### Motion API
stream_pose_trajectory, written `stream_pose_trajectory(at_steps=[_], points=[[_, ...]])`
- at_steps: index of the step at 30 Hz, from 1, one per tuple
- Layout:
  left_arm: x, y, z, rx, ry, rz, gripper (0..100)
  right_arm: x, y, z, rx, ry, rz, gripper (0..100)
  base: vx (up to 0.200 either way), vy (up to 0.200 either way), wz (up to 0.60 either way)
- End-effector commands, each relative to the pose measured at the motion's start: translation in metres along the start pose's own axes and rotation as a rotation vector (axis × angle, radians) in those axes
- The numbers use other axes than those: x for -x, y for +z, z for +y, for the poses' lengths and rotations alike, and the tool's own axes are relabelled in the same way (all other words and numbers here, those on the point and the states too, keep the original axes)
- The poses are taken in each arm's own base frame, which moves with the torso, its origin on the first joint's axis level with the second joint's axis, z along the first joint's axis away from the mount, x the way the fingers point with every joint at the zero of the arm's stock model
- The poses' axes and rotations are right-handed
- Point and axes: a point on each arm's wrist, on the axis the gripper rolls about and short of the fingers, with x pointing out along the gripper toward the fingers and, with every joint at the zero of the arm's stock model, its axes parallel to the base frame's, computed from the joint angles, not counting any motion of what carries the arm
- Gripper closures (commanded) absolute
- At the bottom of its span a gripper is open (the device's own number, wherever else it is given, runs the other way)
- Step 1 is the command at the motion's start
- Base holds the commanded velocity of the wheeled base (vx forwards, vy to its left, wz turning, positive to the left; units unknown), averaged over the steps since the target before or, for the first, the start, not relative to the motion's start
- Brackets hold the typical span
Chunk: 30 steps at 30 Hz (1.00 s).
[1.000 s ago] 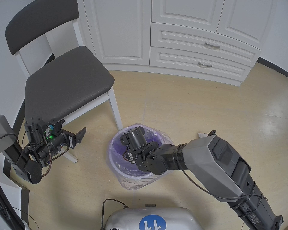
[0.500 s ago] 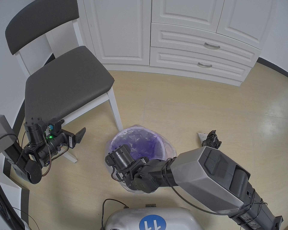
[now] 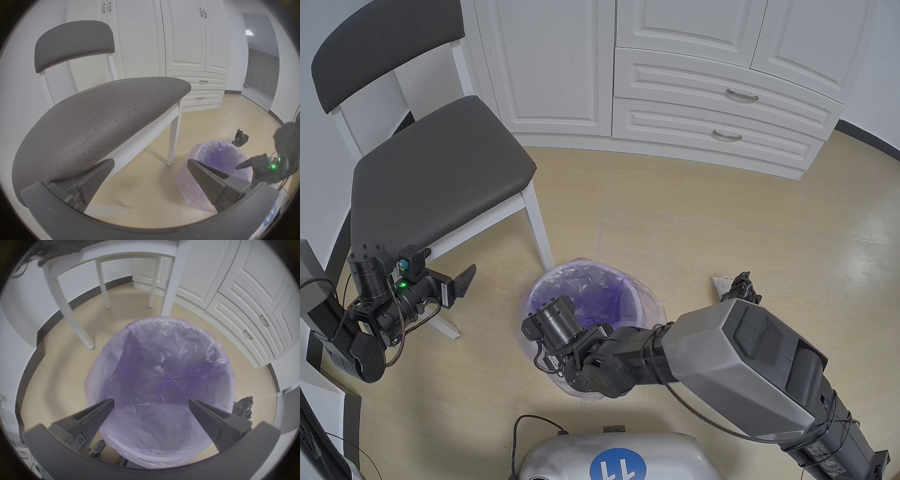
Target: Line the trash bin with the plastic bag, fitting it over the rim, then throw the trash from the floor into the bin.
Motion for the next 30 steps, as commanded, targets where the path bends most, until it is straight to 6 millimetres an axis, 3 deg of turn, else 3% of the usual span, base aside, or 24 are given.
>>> stream_pose_trajectory(at_steps=[1,8,13,20,30], points=[[-0.001,0.000,0.000,-0.002,0.001,0.000,0,-0.007,0.010,-0.017,-0.039,-0.025,-0.018,0,0.000,0.000,0.00],[-0.001,-0.001,0.000,-0.002,0.000,0.002,0,-0.011,0.029,-0.046,-0.091,-0.069,-0.052,0,0.000,0.000,0.00],[0.000,-0.001,0.000,-0.003,-0.001,0.001,0,-0.007,0.028,-0.056,-0.043,-0.104,-0.037,0,0.000,0.000,0.00],[0.000,0.000,0.000,-0.016,0.001,-0.003,0,0.002,0.000,-0.047,0.176,-0.154,0.054,0,0.000,0.000,0.00],[0.001,0.002,0.001,-0.018,0.008,-0.023,0,0.023,-0.016,-0.040,0.312,-0.142,0.103,0,0.000,0.000,0.00]])
